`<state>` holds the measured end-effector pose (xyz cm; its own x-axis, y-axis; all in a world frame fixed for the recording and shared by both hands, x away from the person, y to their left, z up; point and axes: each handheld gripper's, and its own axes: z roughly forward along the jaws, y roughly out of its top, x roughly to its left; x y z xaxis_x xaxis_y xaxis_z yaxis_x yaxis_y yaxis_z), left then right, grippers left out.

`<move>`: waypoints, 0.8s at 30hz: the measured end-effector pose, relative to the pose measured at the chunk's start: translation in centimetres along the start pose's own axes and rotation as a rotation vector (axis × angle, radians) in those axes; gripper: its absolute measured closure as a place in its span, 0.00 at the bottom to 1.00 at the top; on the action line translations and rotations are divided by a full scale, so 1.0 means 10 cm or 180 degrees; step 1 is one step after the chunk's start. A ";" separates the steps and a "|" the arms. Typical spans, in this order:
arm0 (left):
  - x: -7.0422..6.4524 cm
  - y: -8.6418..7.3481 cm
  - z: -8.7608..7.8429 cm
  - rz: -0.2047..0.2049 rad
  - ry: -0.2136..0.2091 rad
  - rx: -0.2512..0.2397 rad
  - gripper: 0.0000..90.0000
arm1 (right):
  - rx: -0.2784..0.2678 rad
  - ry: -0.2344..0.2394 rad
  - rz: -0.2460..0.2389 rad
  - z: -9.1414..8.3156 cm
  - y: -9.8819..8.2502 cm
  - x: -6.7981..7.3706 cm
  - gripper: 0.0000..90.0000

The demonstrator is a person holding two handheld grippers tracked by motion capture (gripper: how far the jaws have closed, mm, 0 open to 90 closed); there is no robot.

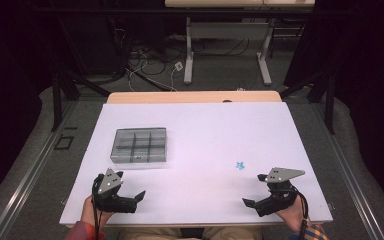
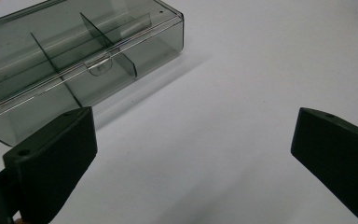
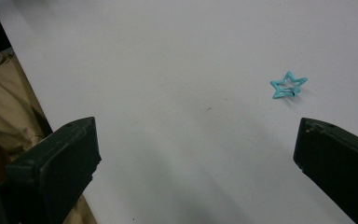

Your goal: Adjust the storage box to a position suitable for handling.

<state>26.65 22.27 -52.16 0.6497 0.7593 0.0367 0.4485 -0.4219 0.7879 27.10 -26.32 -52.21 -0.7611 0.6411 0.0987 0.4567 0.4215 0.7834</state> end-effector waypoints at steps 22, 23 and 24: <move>0.11 0.11 0.06 -0.0107 0.0075 0.0035 0.00 | -0.0014 -0.0022 0.0052 0.01 -0.02 -0.01 0.00; 0.13 0.12 0.07 -0.0135 0.0089 0.0026 0.00 | 0.0023 -0.0005 0.0029 0.01 -0.01 -0.01 0.00; 0.15 0.12 0.08 -0.0146 0.0101 0.0041 0.00 | 0.0033 -0.0006 0.0056 0.01 -0.01 0.00 0.00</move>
<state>28.66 22.50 -51.63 0.6086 0.7932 0.0204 0.4853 -0.3924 0.7813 27.13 -26.33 -52.36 -0.7519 0.6498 0.1113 0.4748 0.4167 0.7752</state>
